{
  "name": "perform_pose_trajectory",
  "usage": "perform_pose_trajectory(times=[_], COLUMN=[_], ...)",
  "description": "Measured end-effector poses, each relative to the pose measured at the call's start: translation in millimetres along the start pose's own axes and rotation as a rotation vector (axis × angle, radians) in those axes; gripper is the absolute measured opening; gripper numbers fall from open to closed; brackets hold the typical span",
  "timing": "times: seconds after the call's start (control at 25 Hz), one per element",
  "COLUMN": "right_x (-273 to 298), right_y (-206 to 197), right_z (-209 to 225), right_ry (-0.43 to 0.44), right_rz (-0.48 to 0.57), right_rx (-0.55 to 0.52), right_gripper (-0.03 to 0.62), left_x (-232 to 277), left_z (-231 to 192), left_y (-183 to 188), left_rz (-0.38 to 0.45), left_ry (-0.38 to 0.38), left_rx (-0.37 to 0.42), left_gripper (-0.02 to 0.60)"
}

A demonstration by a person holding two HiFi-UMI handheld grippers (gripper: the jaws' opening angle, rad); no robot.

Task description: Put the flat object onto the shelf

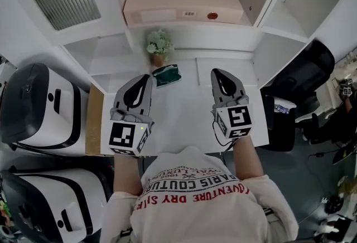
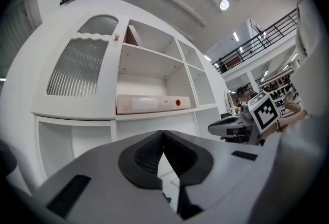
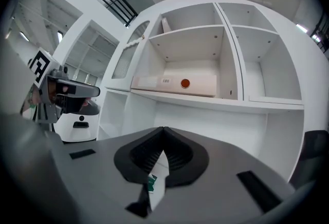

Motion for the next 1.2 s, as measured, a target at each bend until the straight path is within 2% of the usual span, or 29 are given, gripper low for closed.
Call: perform_pose_trajectory(times=[0.2,0.48,1.2], right_x=[0,2,1], right_y=[-5,8,16], right_z=[-1,-14,-22], right_ry=[0.019,0.068,0.098], right_rz=[-0.003,0.040,0.085], right_rx=[0.019,-0.032,-0.048], right_gripper=[0.028,0.026,0.026], left_x=[1,2,6], left_z=[-7,-11,-8], left_y=[-2,-8,-14], left_rz=[-0.006,-0.023,-0.037], left_ry=[0.014,0.016,-0.004], left_rx=[-0.006,-0.015,-0.023], left_gripper=[0.014,0.014,0.014])
Point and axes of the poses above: the fingertips, and each gripper's own axes: x forward along the fingers, z to its right, y out of its top, the point moved 4 cm from there along -x, backward along the fingers, and after that the axes turned 12 degrees about y, right-handed, at the moved point
